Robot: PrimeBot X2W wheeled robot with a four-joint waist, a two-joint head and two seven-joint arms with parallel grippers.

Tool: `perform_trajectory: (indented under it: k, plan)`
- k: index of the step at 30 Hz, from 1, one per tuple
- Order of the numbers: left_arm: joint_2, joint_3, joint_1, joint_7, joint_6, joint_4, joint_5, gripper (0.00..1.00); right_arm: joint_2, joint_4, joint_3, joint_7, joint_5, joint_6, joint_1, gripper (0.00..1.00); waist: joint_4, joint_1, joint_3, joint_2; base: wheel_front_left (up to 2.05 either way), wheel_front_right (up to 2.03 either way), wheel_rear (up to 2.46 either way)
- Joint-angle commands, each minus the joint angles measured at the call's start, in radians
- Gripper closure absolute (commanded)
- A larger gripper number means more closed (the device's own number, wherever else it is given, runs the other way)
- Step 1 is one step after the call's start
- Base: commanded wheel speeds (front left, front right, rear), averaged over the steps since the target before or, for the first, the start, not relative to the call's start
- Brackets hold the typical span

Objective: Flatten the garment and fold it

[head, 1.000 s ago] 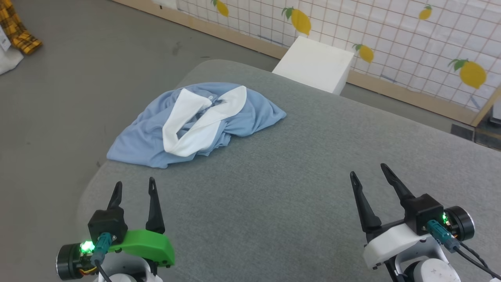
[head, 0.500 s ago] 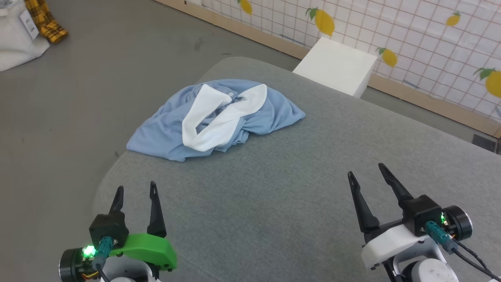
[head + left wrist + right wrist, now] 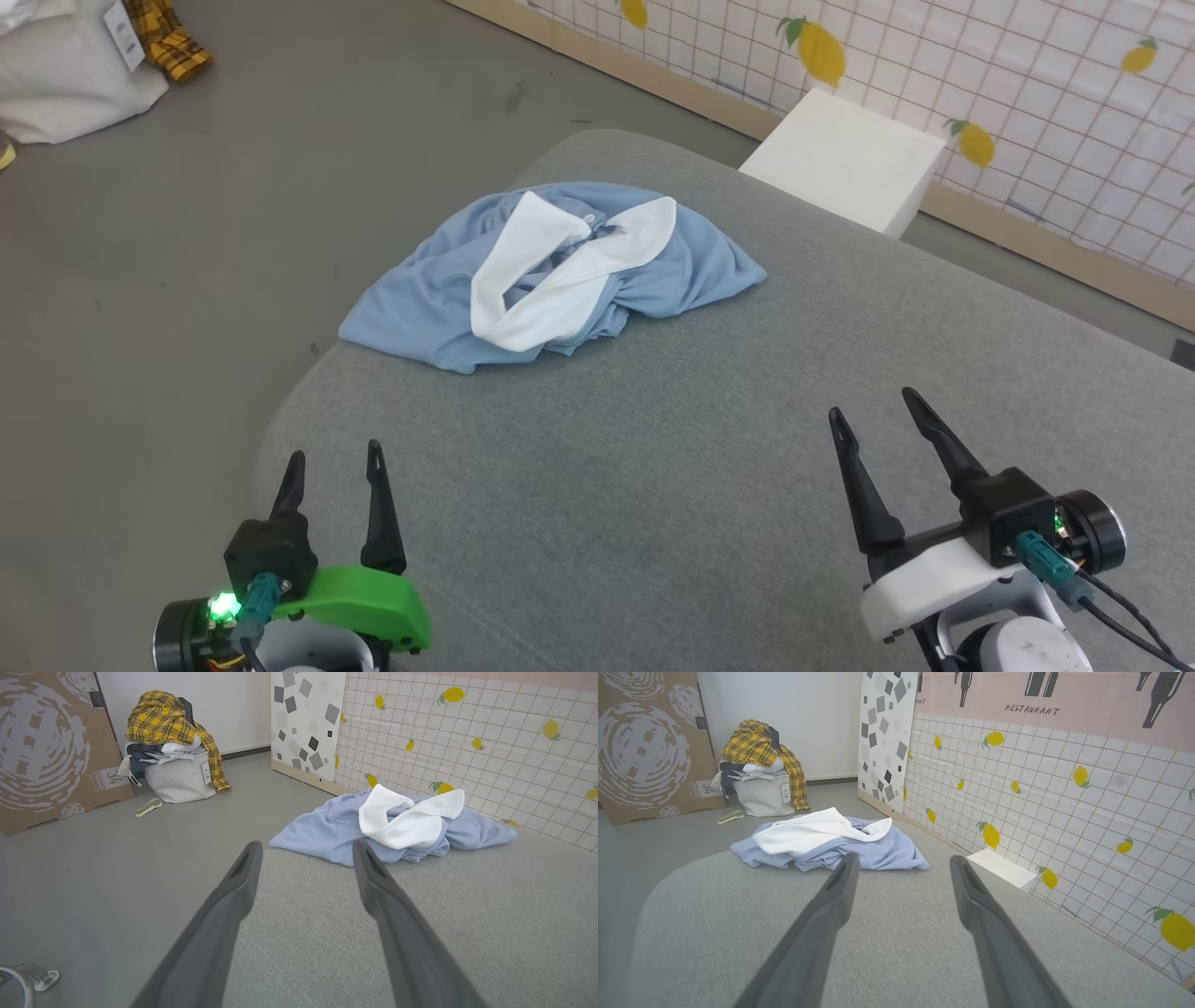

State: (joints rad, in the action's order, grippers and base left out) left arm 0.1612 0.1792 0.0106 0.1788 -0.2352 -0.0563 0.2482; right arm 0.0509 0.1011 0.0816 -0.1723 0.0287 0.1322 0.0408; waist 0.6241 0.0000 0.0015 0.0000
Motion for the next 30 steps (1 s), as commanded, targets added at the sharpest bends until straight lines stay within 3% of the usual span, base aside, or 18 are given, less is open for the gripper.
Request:
perform_trajectory:
  k: [1, 18, 24, 30]
  plan:
    - [0.010, 0.008, 0.012, 0.009, -0.012, -0.004, 0.020, 0.00, -0.001, 0.004, -0.002, -0.012, 0.000, -0.001, 0.017, 0.00, 0.009, 0.0000, 0.001, 0.0000, 0.00, 0.00, 0.00]
    - [0.016, 0.019, -0.015, 0.002, -0.012, 0.005, 0.038, 0.00, -0.001, 0.003, 0.009, -0.014, -0.010, -0.002, 0.031, 0.00, -0.021, 0.0000, 0.027, 0.0000, 0.00, 0.00, 0.00]
    - [0.044, 0.007, -0.168, -0.056, 0.043, -0.042, 0.077, 0.00, -0.001, -0.014, 0.031, -0.001, 0.001, -0.002, 0.065, 0.00, -0.094, 0.0000, 0.101, 0.0000, 0.00, 0.00, 0.00]
    - [0.100, -0.043, -0.376, -0.168, 0.091, -0.144, 0.141, 0.00, 0.005, -0.042, 0.052, 0.012, 0.016, -0.002, 0.112, 0.00, -0.229, 0.0000, 0.231, 0.0000, 0.00, 0.00, 0.00]
